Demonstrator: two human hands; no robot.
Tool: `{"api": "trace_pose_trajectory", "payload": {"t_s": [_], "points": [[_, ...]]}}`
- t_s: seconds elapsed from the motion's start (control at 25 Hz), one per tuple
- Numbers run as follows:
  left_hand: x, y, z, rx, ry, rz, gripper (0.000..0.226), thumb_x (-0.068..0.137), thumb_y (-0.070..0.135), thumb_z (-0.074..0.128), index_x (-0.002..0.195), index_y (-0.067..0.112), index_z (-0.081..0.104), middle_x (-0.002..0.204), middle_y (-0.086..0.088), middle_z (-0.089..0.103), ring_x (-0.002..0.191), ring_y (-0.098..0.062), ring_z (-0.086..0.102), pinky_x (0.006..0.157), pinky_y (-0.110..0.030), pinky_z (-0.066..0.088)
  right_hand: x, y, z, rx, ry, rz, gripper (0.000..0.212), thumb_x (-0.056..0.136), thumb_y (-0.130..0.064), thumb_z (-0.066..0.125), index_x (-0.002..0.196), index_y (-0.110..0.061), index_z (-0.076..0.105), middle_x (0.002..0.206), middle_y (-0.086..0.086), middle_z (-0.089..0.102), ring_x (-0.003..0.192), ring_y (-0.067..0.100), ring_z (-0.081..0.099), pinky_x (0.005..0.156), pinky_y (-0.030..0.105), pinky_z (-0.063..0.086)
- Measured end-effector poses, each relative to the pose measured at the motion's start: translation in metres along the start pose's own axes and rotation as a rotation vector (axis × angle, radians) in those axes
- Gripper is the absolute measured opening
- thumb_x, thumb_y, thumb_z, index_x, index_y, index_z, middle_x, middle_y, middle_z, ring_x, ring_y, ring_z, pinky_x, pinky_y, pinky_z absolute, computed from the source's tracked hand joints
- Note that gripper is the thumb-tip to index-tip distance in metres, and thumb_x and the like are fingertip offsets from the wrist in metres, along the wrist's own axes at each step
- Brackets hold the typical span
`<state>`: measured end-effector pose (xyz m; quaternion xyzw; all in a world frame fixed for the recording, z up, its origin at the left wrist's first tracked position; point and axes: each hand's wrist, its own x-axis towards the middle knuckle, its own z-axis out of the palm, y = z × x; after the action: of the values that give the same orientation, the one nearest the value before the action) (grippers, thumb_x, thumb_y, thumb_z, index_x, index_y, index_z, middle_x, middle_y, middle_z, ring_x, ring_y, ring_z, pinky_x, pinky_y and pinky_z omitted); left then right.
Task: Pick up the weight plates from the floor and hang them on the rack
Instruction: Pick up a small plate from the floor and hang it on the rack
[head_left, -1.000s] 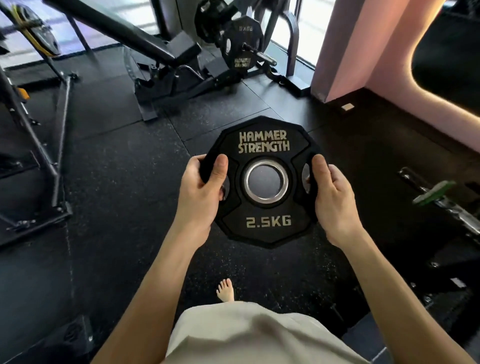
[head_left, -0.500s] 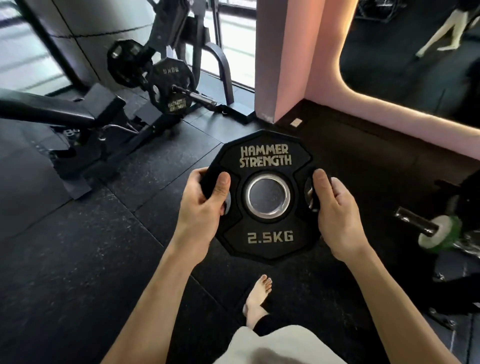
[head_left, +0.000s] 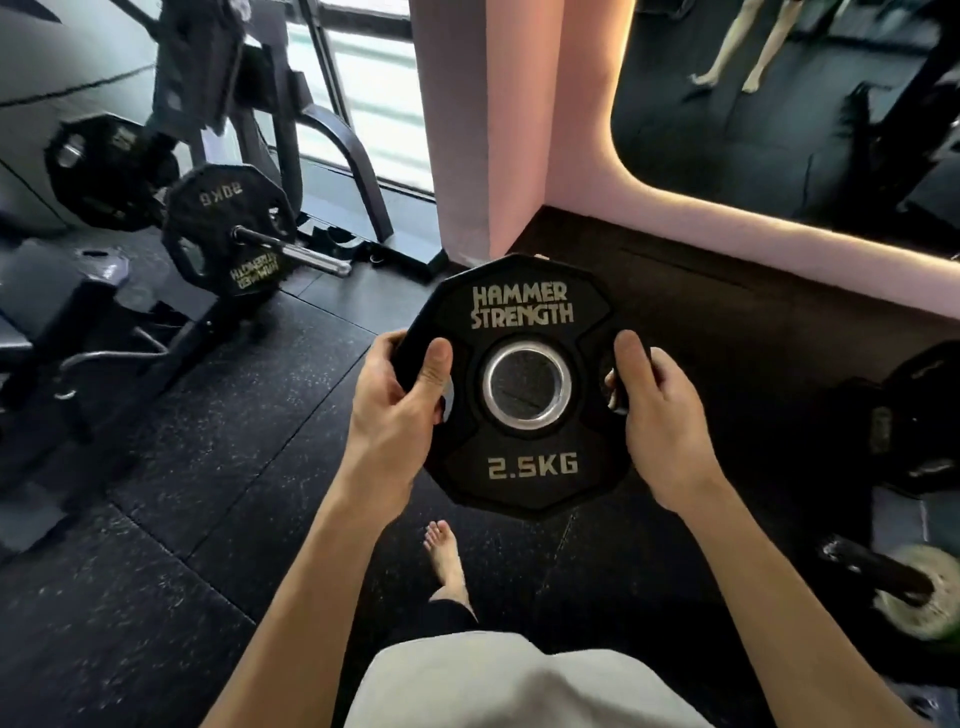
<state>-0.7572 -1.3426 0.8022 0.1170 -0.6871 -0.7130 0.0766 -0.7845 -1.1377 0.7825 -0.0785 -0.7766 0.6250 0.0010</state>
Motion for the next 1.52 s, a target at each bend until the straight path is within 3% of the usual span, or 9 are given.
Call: {"api": "trace_pose_trajectory", "payload": {"t_s": [0.24, 0.44, 0.64, 0.8, 0.96, 1.12, 1.2, 1.32, 1.52], "points": [[0.193, 0.003, 0.014, -0.03, -0.12, 0.018, 0.021, 0.093, 0.032, 0.057, 0.106, 0.015, 0.054, 0.064, 0.011, 0.052, 0.05, 0.0, 0.047, 0.051, -0.016, 0.044, 0.156, -0.025, 0.053, 0.01, 0.112, -0.009, 0.052, 0.083, -0.068, 0.043, 0.077, -0.018, 0.055, 0.068, -0.002, 0.055, 0.062, 0.007, 0.052, 0.066, 0.028, 0.044], [0.346, 0.034, 0.041, -0.019, -0.236, 0.014, 0.026, 0.085, 0.04, 0.06, 0.099, 0.018, 0.055, 0.059, 0.013, 0.049, 0.049, -0.001, 0.043, 0.051, -0.018, 0.041, 0.275, -0.061, 0.081, 0.048, 0.272, -0.006, 0.043, 0.095, -0.056, 0.046, 0.075, -0.018, 0.054, 0.065, -0.006, 0.053, 0.059, -0.001, 0.05, 0.062, 0.018, 0.043], [0.462, 0.043, 0.091, -0.026, -0.322, 0.029, 0.031, 0.085, 0.04, 0.061, 0.102, 0.014, 0.056, 0.064, 0.011, 0.05, 0.05, 0.0, 0.044, 0.052, -0.018, 0.042, 0.38, -0.072, 0.08, 0.098, 0.367, -0.004, 0.043, 0.095, -0.056, 0.047, 0.078, -0.018, 0.057, 0.073, 0.002, 0.06, 0.069, 0.013, 0.057, 0.071, 0.034, 0.05], [0.553, 0.045, 0.15, -0.036, -0.392, 0.047, 0.026, 0.082, 0.041, 0.061, 0.095, 0.019, 0.057, 0.057, 0.015, 0.051, 0.049, 0.0, 0.045, 0.049, -0.016, 0.041, 0.476, -0.071, 0.065, 0.114, 0.458, -0.009, 0.04, 0.095, -0.054, 0.047, 0.076, -0.02, 0.056, 0.064, -0.009, 0.058, 0.062, 0.002, 0.055, 0.062, 0.019, 0.047], [0.632, 0.055, 0.221, 0.0, -0.44, 0.069, 0.021, 0.092, 0.034, 0.058, 0.1, 0.015, 0.056, 0.055, 0.014, 0.051, 0.048, 0.002, 0.047, 0.046, -0.014, 0.041, 0.567, -0.077, 0.033, 0.118, 0.504, -0.007, 0.046, 0.091, -0.06, 0.045, 0.081, -0.017, 0.059, 0.079, 0.007, 0.063, 0.075, 0.015, 0.06, 0.075, 0.031, 0.05], [0.703, 0.066, 0.297, -0.009, -0.522, 0.068, 0.031, 0.085, 0.042, 0.06, 0.101, 0.016, 0.057, 0.057, 0.017, 0.054, 0.051, 0.001, 0.049, 0.05, -0.016, 0.044, 0.645, -0.09, -0.007, 0.129, 0.569, 0.003, 0.054, 0.092, -0.061, 0.045, 0.095, -0.01, 0.063, 0.094, 0.017, 0.068, 0.091, 0.029, 0.066, 0.087, 0.044, 0.055], [0.731, 0.071, 0.333, -0.021, -0.573, 0.075, 0.029, 0.083, 0.043, 0.061, 0.099, 0.019, 0.058, 0.059, 0.018, 0.057, 0.051, 0.003, 0.05, 0.053, -0.018, 0.046, 0.674, -0.093, -0.028, 0.146, 0.615, 0.011, 0.044, 0.096, -0.057, 0.045, 0.098, -0.018, 0.066, 0.098, 0.012, 0.07, 0.096, 0.025, 0.067, 0.091, 0.046, 0.054], [0.767, 0.074, 0.387, -0.016, -0.702, 0.125, 0.029, 0.083, 0.045, 0.06, 0.098, 0.021, 0.058, 0.061, 0.016, 0.057, 0.054, 0.0, 0.051, 0.057, -0.024, 0.046, 0.708, -0.093, -0.055, 0.173, 0.719, 0.019, 0.031, 0.097, -0.053, 0.044, 0.095, -0.032, 0.067, 0.098, -0.003, 0.073, 0.093, 0.01, 0.069, 0.091, 0.038, 0.055], [0.825, 0.074, 0.497, -0.015, -0.954, 0.166, 0.037, 0.09, 0.038, 0.058, 0.118, 0.015, 0.057, 0.081, 0.011, 0.064, 0.062, 0.004, 0.06, 0.056, -0.014, 0.049, 0.764, -0.086, -0.106, 0.221, 0.979, 0.044, 0.04, 0.094, -0.059, 0.047, 0.097, -0.025, 0.067, 0.103, 0.009, 0.072, 0.1, 0.025, 0.068, 0.093, 0.051, 0.054]]}}
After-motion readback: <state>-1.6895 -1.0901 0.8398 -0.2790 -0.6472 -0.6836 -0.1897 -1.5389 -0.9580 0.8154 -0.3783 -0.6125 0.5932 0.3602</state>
